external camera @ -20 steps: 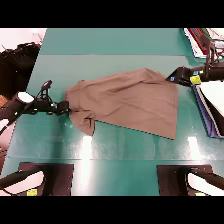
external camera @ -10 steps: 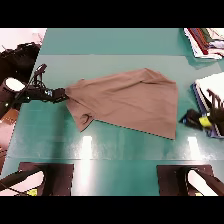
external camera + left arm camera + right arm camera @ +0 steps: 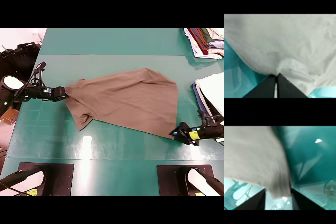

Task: Fold the shirts.

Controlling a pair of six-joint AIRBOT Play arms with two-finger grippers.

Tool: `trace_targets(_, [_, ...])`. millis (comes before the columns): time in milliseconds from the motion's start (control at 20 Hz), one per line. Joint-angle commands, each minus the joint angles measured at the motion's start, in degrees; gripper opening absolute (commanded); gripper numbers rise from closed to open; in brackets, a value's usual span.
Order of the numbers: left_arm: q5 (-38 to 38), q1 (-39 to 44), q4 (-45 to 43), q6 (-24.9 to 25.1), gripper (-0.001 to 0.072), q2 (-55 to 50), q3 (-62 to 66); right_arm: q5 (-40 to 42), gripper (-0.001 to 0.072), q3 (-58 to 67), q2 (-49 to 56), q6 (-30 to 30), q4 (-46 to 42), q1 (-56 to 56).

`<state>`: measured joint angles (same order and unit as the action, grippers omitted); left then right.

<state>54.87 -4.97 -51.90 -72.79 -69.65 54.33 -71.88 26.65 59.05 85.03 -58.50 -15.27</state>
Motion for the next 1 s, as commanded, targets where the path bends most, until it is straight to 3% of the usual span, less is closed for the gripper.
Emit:
trace_targets(0, [0.61, 0.0, 0.0, 0.02, 0.0026, 0.07, 0.07, 5.49, 0.0261, -0.92, 3.17, -0.66, 1.86, 5.07])
trace_targets(100, [1.29, 0.0, -0.04, 0.0, 0.0025, 0.07, 0.09, 6.4, 0.0064, -0.59, 2.32, -0.68, 1.57, 7.23])
trace_targets(150, [1.6, 0.0, -0.52, -0.02, 0.0025, 0.13, 0.31, 6.51, 0.002, 0.28, 0.94, -0.9, 1.2, 7.93])
trace_targets(450, [3.89, -0.07, -3.58, -0.76, 0.0025, 10.73, 10.82, 6.16, 0.0019, 19.04, -10.32, -1.6, 1.42, 8.26])
trace_targets(750, [5.86, -0.07, -3.65, -0.94, 0.0025, 21.99, 38.82, 6.56, 0.0019, 52.26, -13.77, -2.23, 0.83, 8.26])
trace_targets(950, [6.84, -0.07, -3.65, -2.71, 0.0025, 22.86, 58.69, 4.72, 0.0019, 71.54, -13.77, -2.19, -5.7, 8.24])
